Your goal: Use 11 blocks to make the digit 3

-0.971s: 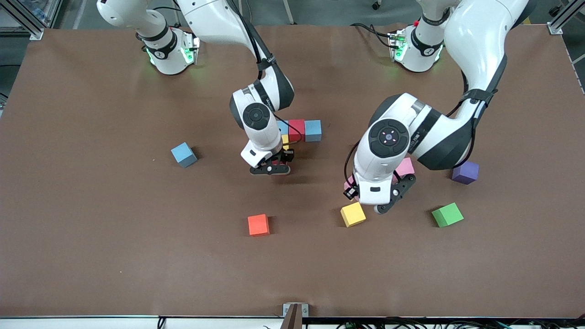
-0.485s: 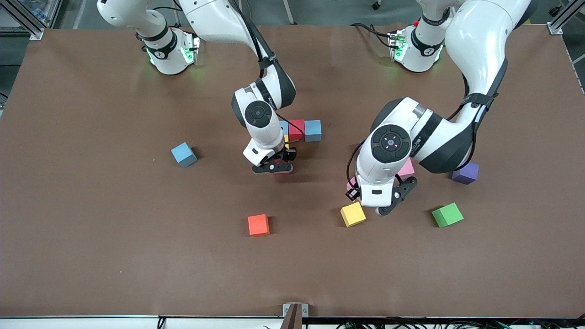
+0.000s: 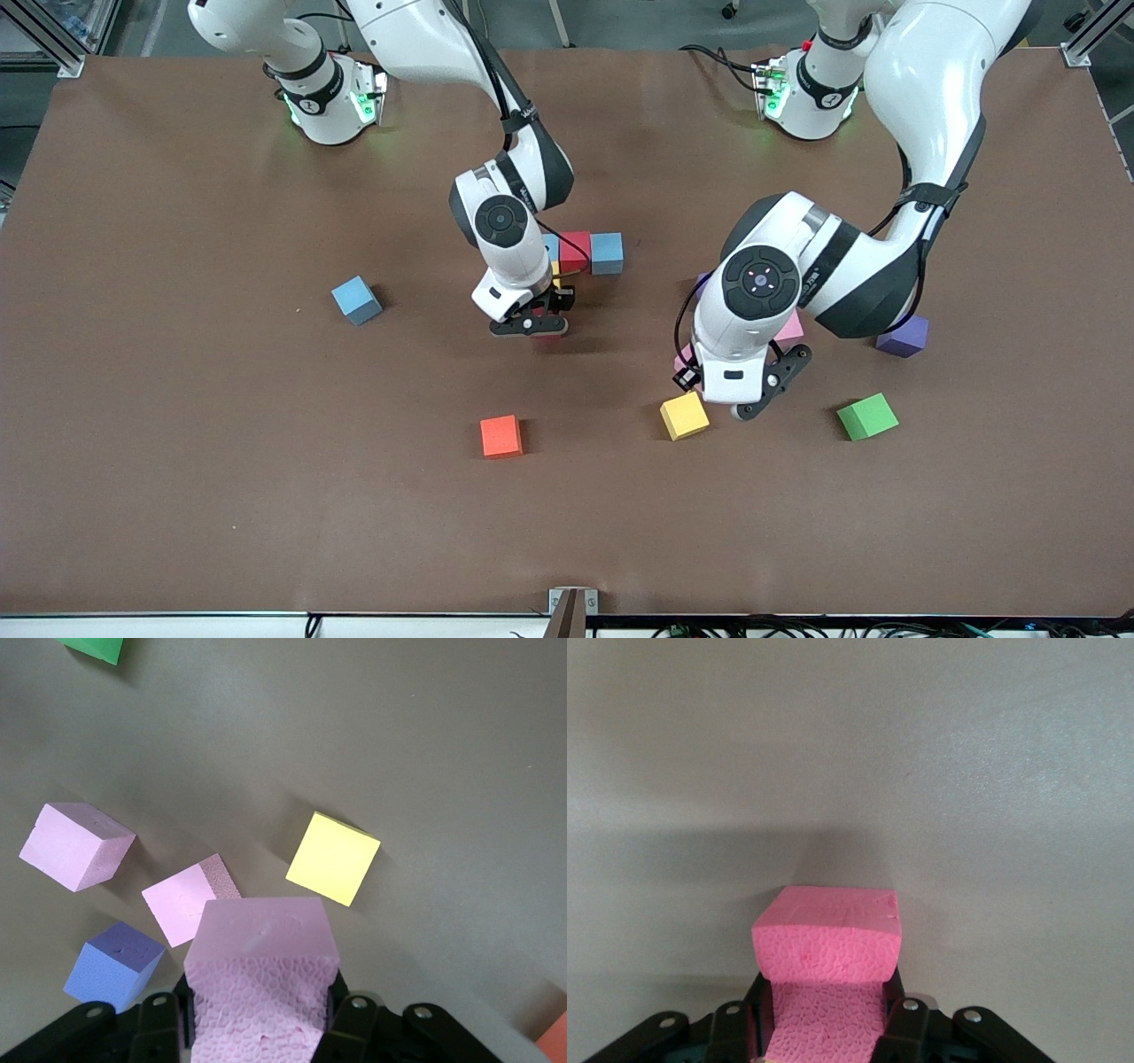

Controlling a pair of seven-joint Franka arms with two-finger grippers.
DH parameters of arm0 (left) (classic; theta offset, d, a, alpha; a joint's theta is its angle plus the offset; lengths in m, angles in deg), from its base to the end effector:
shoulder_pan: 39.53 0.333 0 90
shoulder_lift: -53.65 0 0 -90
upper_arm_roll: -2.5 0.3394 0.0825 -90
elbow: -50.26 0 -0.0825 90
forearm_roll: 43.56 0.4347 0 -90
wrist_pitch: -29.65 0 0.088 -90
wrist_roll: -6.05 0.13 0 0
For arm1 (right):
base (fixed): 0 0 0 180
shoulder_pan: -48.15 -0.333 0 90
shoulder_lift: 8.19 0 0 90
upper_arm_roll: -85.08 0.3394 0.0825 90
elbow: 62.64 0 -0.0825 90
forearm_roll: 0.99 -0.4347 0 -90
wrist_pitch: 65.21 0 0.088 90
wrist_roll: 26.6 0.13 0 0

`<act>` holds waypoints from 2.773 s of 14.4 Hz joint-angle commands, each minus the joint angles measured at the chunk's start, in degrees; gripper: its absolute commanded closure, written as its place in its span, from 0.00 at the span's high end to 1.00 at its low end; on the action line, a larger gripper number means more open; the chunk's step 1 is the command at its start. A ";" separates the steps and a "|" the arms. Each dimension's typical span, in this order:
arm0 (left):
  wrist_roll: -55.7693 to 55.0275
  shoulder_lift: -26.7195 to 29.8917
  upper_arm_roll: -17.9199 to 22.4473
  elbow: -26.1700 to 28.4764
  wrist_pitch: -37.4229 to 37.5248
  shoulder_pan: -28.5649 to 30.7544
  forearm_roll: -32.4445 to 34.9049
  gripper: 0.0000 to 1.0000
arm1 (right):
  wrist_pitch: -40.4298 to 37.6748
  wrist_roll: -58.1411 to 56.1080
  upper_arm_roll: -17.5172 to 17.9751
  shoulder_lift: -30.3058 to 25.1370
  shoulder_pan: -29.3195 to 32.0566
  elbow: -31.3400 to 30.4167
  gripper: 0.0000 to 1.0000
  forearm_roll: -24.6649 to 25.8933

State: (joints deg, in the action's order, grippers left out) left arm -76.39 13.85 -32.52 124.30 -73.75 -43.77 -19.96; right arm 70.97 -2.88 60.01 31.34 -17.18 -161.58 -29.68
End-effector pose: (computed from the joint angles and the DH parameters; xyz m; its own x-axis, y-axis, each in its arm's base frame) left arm 0.6857 -0.3703 0.3608 0.7351 0.6779 0.0084 0.6769 -0.7333 -0.0649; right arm 0.5287 0.4944 0.1773 0.9997 0.0258 0.0035 0.0260 -0.9951 -0.0957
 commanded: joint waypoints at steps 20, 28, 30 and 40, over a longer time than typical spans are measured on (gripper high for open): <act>-0.79 2.81 -0.40 0.14 0.57 0.29 0.13 0.16 | -1.61 -2.00 -0.68 -2.00 -1.39 -2.67 0.00 -0.84; -0.70 2.28 -0.05 0.49 0.48 -0.24 0.48 0.16 | -1.61 -2.09 -0.68 -2.09 -1.30 -2.67 0.00 -0.84; -1.31 2.97 -0.05 1.10 0.74 0.19 0.22 0.15 | -1.61 -2.09 -0.68 -2.35 -1.30 -2.67 0.00 -0.84; -25.19 5.88 -3.47 6.55 0.32 0.02 -2.33 0.15 | -1.53 -2.01 -0.86 -2.27 -1.21 -2.75 0.09 -0.66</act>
State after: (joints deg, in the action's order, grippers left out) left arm -94.99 18.10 -34.47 126.61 -70.84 -43.98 -21.97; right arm 69.09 -3.69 59.54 31.12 -17.84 -161.70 -29.77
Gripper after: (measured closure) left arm 0.463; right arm 0.511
